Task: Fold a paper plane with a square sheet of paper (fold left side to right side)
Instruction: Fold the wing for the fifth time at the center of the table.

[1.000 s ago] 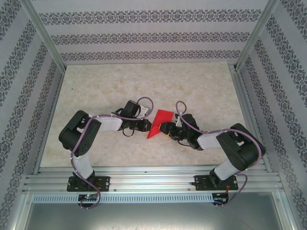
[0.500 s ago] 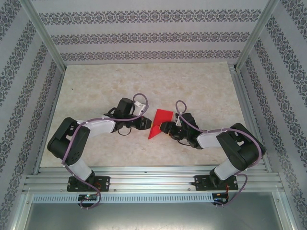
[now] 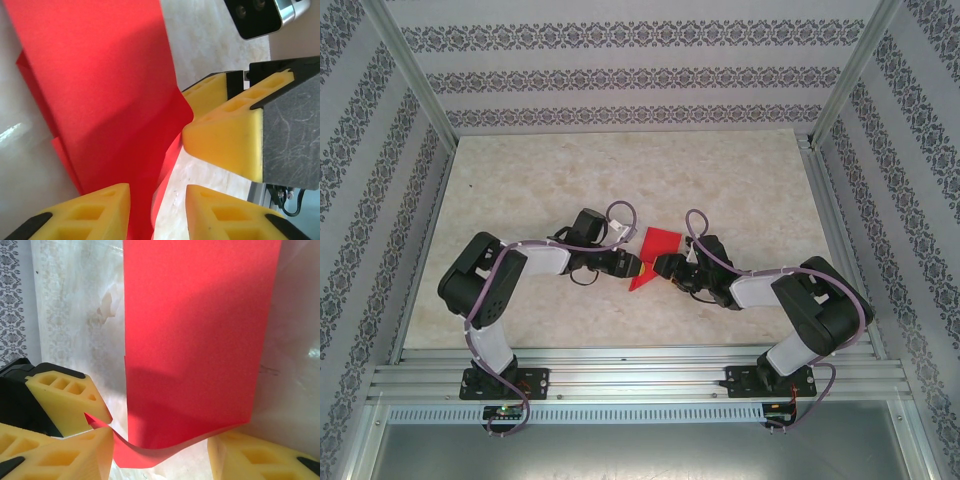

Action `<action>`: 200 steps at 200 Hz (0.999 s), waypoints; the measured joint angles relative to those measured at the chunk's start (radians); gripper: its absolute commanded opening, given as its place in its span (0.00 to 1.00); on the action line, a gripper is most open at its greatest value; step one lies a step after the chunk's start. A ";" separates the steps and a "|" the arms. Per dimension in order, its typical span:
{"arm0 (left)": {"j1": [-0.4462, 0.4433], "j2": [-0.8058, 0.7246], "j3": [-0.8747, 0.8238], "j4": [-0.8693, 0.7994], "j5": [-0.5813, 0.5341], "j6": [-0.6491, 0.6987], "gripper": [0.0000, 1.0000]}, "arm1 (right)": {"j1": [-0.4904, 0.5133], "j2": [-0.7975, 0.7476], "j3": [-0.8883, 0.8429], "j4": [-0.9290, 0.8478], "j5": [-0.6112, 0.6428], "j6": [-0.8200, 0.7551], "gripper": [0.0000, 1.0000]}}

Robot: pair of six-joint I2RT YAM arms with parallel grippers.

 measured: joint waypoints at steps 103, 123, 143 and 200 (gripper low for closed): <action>0.002 0.048 0.064 -0.001 -0.046 0.005 0.03 | -0.001 -0.037 0.007 -0.064 0.015 -0.024 0.53; 0.004 0.060 0.065 -0.001 -0.053 0.005 0.02 | -0.001 -0.058 0.007 -0.087 0.026 -0.036 0.52; 0.010 0.075 0.068 -0.001 -0.060 0.004 0.01 | -0.001 -0.080 0.007 -0.112 0.031 -0.051 0.50; 0.030 0.125 0.070 0.003 -0.084 0.000 0.01 | -0.020 -0.087 0.029 -0.178 0.049 -0.092 0.46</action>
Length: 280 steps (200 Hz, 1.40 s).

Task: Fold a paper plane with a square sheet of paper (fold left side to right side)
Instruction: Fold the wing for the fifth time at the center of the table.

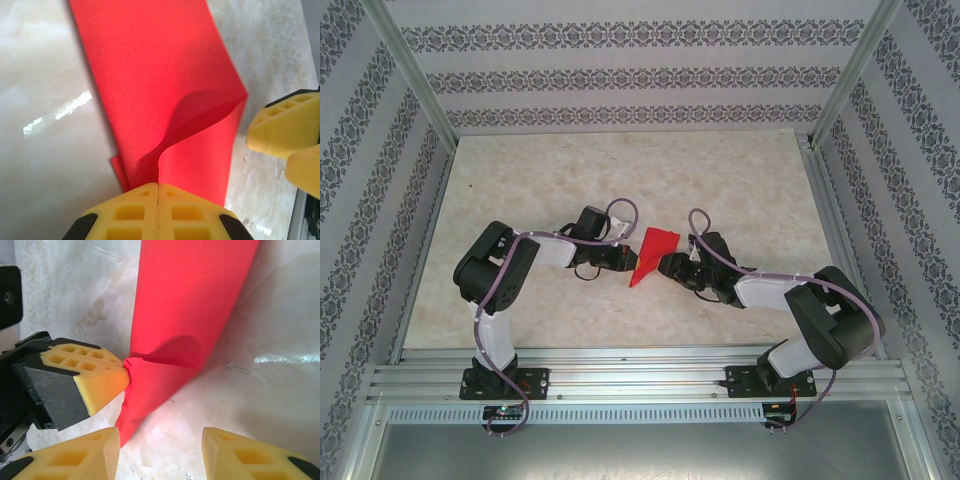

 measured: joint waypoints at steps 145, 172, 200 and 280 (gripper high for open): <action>0.006 0.008 0.000 0.011 -0.001 -0.019 0.01 | 0.105 0.137 0.102 0.120 -0.025 0.050 0.22; 0.006 0.008 0.000 0.011 -0.001 -0.019 0.01 | 0.105 0.174 0.106 0.145 -0.025 0.060 0.22; 0.006 0.008 0.000 0.011 -0.001 -0.019 0.01 | 0.105 0.196 0.106 0.148 -0.024 0.069 0.22; 0.006 0.008 0.000 0.011 -0.002 -0.019 0.01 | 0.105 0.230 0.107 0.147 -0.024 0.069 0.22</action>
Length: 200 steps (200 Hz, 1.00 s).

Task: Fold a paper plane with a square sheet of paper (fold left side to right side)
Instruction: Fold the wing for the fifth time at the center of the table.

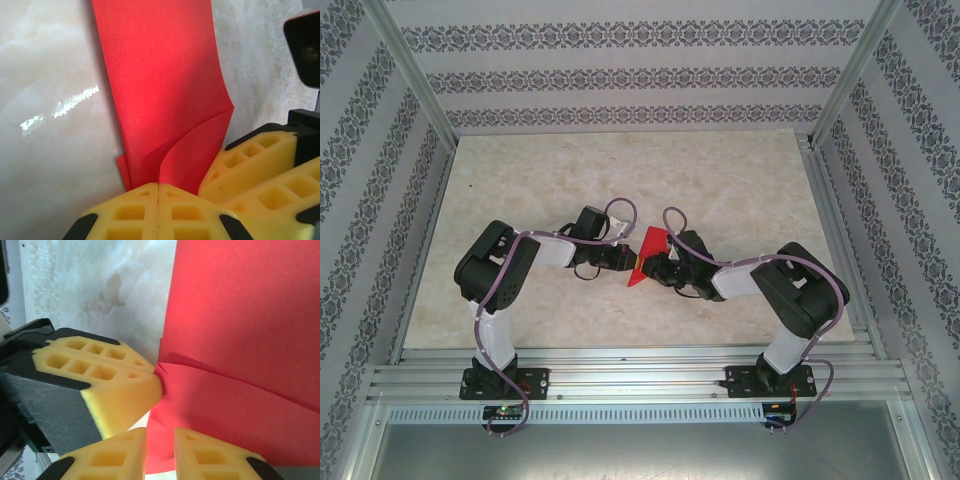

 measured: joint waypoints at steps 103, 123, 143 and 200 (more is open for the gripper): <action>0.000 0.000 0.000 0.000 -0.001 0.000 0.00 | 0.004 -0.018 0.000 -0.055 0.005 -0.011 0.26; 0.000 0.000 0.000 0.000 0.001 0.000 0.00 | -0.017 -0.085 -0.005 -0.108 0.008 -0.034 0.36; 0.000 -0.001 0.000 0.000 0.001 0.000 0.01 | -0.063 -0.200 -0.006 -0.172 0.019 -0.076 0.47; 0.000 -0.005 0.000 0.000 -0.018 0.000 0.00 | -0.200 -0.253 -0.005 -0.236 0.024 -0.140 0.54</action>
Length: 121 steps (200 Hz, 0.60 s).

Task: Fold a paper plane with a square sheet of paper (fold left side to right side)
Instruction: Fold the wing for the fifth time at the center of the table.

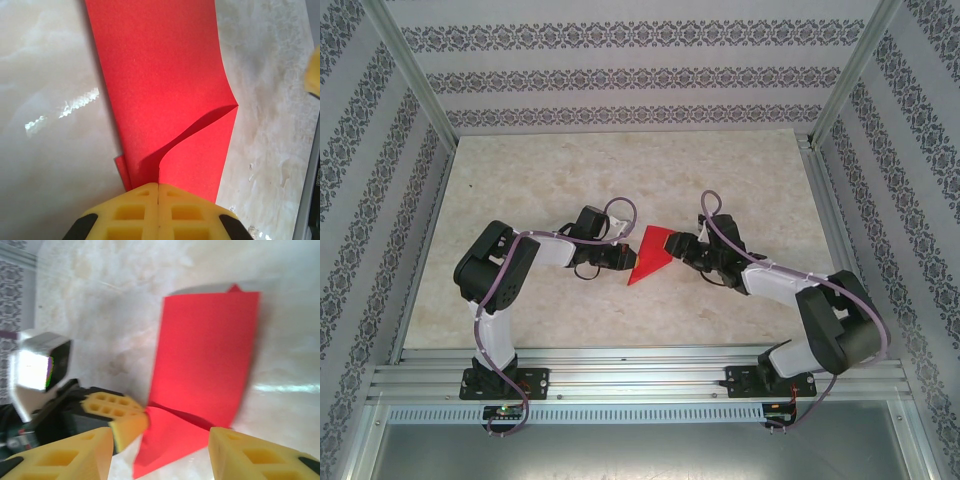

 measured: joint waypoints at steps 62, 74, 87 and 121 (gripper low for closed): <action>0.000 0.000 0.000 0.000 -0.001 0.000 0.00 | -0.022 0.173 0.037 0.027 -0.047 0.044 0.49; 0.000 0.000 0.000 0.000 -0.001 0.000 0.00 | -0.024 0.202 0.051 0.047 -0.052 0.056 0.49; 0.000 0.000 0.000 0.000 -0.001 0.000 0.00 | -0.026 0.212 0.058 0.059 -0.055 0.066 0.47; 0.000 0.000 0.000 0.000 -0.002 0.000 0.00 | -0.031 0.259 0.076 0.110 -0.078 0.097 0.37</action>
